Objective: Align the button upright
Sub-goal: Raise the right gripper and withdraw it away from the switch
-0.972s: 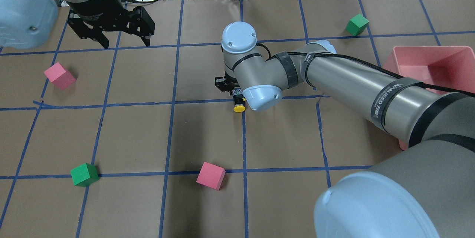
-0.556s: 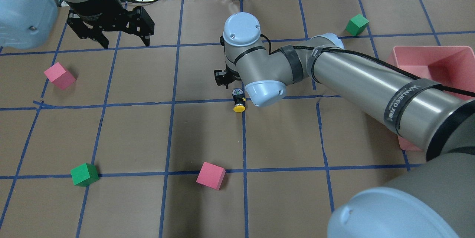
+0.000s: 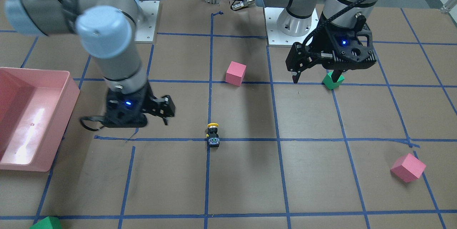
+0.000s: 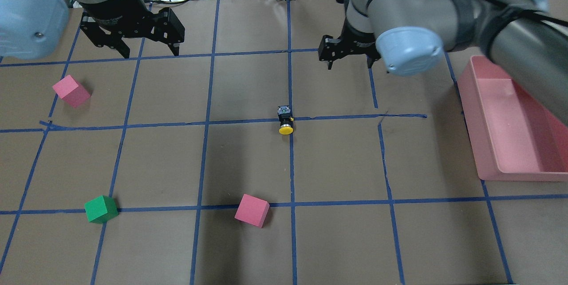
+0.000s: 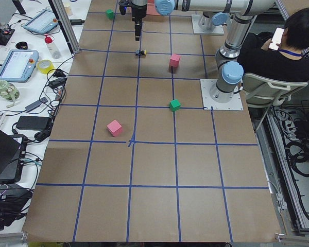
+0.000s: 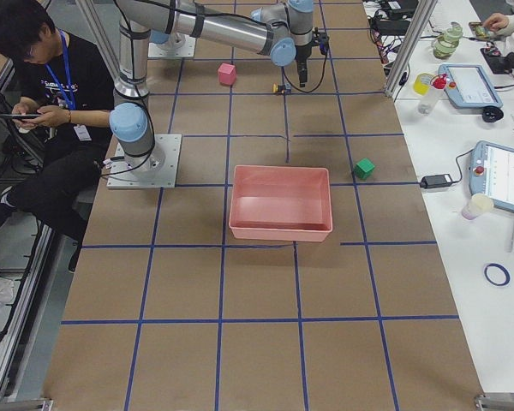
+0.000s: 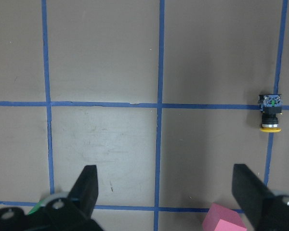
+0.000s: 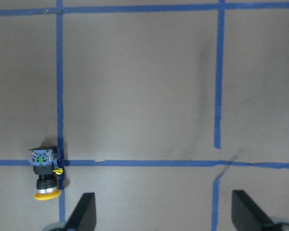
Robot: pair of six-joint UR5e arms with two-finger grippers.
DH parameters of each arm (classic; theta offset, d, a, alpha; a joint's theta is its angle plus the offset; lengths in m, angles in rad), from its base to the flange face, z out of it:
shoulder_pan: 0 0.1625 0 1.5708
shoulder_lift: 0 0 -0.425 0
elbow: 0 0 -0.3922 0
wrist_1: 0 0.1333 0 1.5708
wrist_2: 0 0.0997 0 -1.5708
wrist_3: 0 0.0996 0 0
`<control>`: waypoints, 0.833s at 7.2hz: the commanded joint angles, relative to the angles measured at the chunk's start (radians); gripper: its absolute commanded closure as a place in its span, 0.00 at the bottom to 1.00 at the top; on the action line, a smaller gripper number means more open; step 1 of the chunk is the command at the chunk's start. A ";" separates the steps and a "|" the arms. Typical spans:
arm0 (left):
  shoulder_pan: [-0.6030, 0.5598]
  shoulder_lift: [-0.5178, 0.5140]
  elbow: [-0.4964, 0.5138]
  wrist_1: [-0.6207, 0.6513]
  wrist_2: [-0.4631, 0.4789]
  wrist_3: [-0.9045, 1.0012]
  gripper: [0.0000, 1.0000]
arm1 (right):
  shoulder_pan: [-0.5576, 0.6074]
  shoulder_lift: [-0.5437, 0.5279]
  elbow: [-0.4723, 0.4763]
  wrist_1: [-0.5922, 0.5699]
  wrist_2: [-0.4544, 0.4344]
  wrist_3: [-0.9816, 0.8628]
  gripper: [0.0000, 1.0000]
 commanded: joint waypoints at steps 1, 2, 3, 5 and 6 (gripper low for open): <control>0.002 -0.001 0.000 0.001 0.000 0.000 0.00 | -0.055 -0.103 -0.143 0.310 -0.003 -0.036 0.00; 0.000 -0.001 0.000 -0.001 -0.001 0.000 0.00 | -0.051 -0.129 -0.183 0.391 -0.008 -0.036 0.00; 0.000 -0.001 0.000 0.001 -0.001 0.000 0.00 | -0.055 -0.155 -0.181 0.378 -0.019 -0.036 0.00; 0.002 -0.001 0.000 -0.001 0.001 0.000 0.00 | -0.054 -0.160 -0.179 0.370 -0.055 -0.038 0.00; 0.000 -0.001 0.000 -0.001 0.001 0.000 0.00 | -0.051 -0.158 -0.172 0.372 -0.056 -0.038 0.00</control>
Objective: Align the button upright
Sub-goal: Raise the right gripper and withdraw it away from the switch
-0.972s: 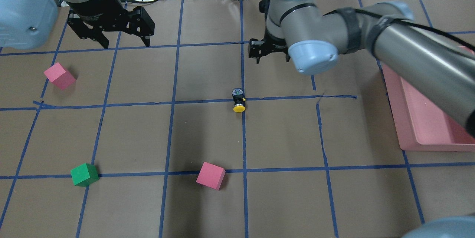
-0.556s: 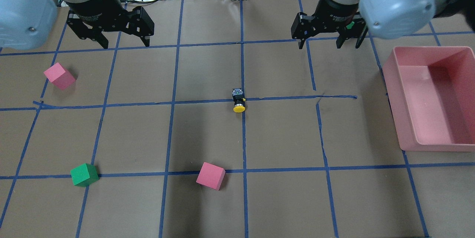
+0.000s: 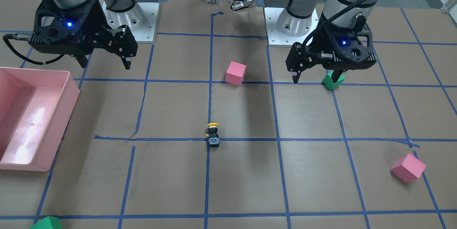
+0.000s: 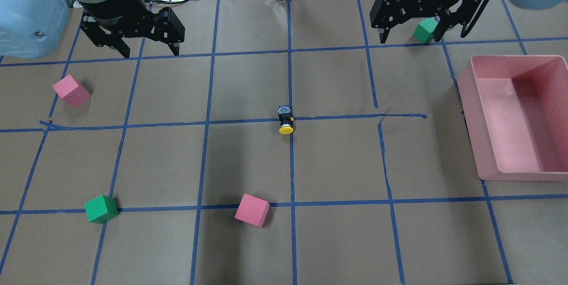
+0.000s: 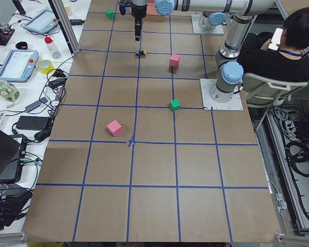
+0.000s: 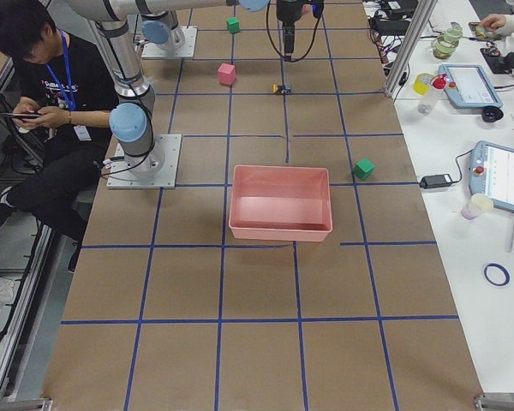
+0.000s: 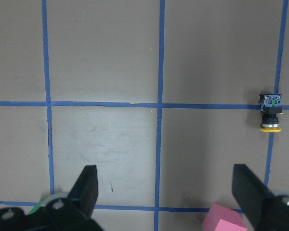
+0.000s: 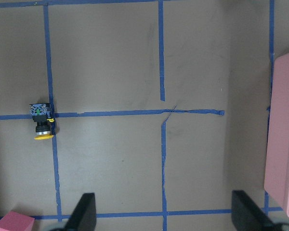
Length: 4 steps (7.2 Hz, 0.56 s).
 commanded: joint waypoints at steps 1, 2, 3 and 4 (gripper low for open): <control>0.001 0.000 0.000 0.000 0.000 0.000 0.00 | 0.000 -0.002 0.019 -0.001 -0.010 0.000 0.00; 0.001 0.002 0.000 0.000 0.000 0.000 0.00 | 0.000 -0.002 0.028 -0.001 -0.010 0.002 0.00; 0.000 0.000 0.000 0.001 -0.001 0.000 0.00 | 0.000 -0.002 0.028 -0.001 -0.010 0.005 0.00; -0.002 0.002 -0.005 0.003 -0.003 0.005 0.00 | 0.000 -0.002 0.028 -0.002 -0.009 0.005 0.00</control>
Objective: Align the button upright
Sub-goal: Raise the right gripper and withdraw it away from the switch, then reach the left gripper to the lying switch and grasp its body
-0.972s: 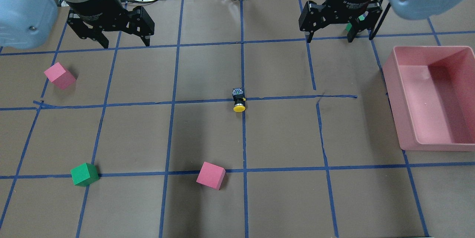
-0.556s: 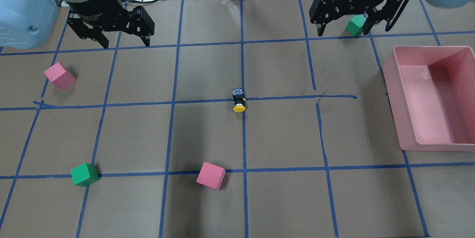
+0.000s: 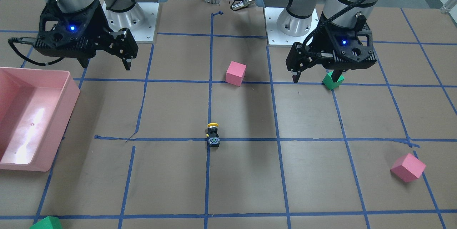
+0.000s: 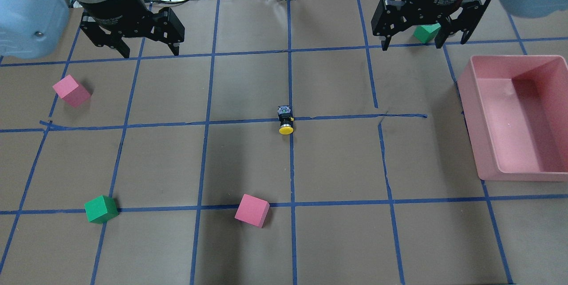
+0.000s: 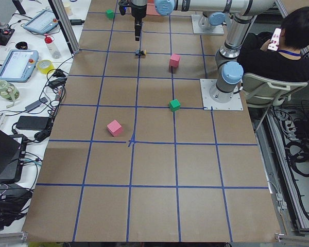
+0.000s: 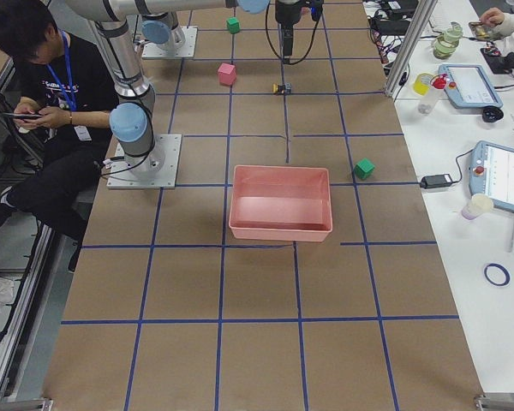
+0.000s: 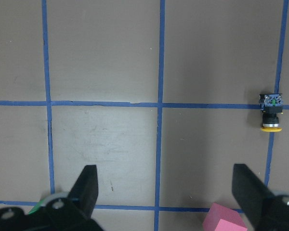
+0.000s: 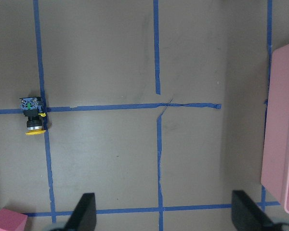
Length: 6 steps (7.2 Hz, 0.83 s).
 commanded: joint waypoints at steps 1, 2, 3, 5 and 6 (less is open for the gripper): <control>-0.002 0.004 -0.009 0.005 -0.005 0.004 0.00 | 0.000 0.000 0.002 -0.001 0.001 0.001 0.00; -0.008 0.013 -0.014 0.005 -0.015 -0.006 0.00 | 0.000 0.000 0.002 -0.001 0.001 0.001 0.00; -0.015 0.018 -0.025 0.006 -0.017 -0.004 0.00 | 0.000 0.000 0.002 -0.001 0.001 0.001 0.00; -0.049 0.021 -0.145 0.102 -0.016 -0.009 0.00 | 0.000 0.000 0.002 -0.003 0.001 0.003 0.00; -0.089 0.030 -0.228 0.281 -0.012 -0.109 0.00 | 0.000 0.000 0.002 -0.003 0.001 0.003 0.00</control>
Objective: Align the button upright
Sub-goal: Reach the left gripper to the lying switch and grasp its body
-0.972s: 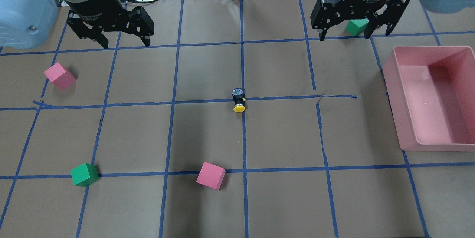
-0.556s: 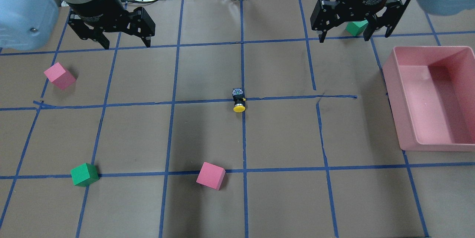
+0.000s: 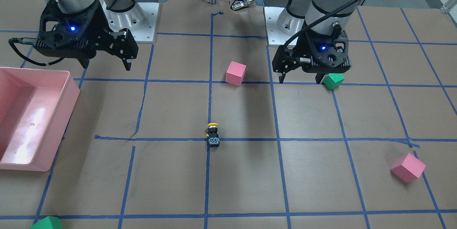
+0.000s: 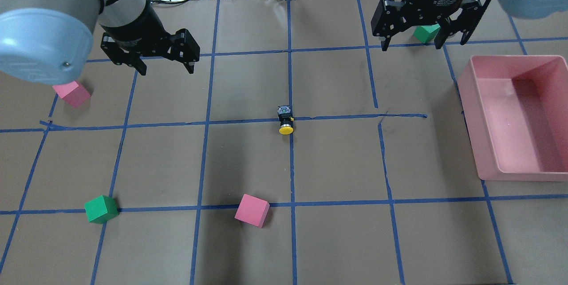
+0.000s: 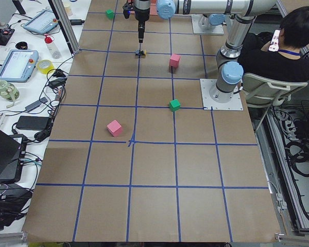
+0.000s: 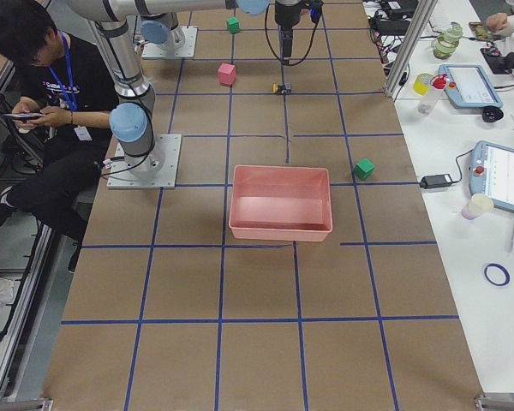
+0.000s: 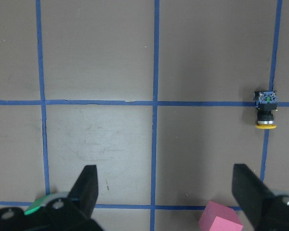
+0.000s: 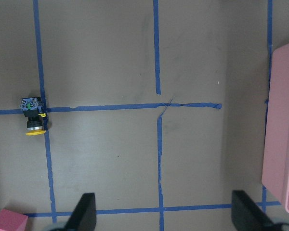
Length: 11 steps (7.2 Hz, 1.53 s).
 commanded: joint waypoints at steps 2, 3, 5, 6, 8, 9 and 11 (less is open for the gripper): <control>-0.154 -0.003 -0.250 0.480 0.035 -0.248 0.00 | 0.000 0.000 0.000 0.000 0.000 0.000 0.00; -0.205 -0.020 -0.365 0.696 0.115 -0.322 0.00 | 0.000 0.000 0.000 0.001 0.000 0.000 0.00; -0.277 -0.072 -0.524 1.000 0.159 -0.486 0.00 | 0.000 0.000 0.000 0.001 0.000 0.000 0.00; -0.294 -0.112 -0.535 1.094 0.159 -0.497 0.00 | 0.000 0.000 0.000 0.000 0.000 0.000 0.00; -0.326 -0.239 -0.541 1.332 0.158 -0.498 0.00 | 0.000 0.000 0.000 0.001 0.000 0.000 0.00; -0.352 -0.309 -0.540 1.433 0.165 -0.496 0.00 | 0.000 0.000 0.001 0.001 0.000 0.000 0.00; -0.389 -0.431 -0.526 1.566 0.184 -0.476 0.00 | 0.000 0.000 0.002 0.001 0.000 0.000 0.00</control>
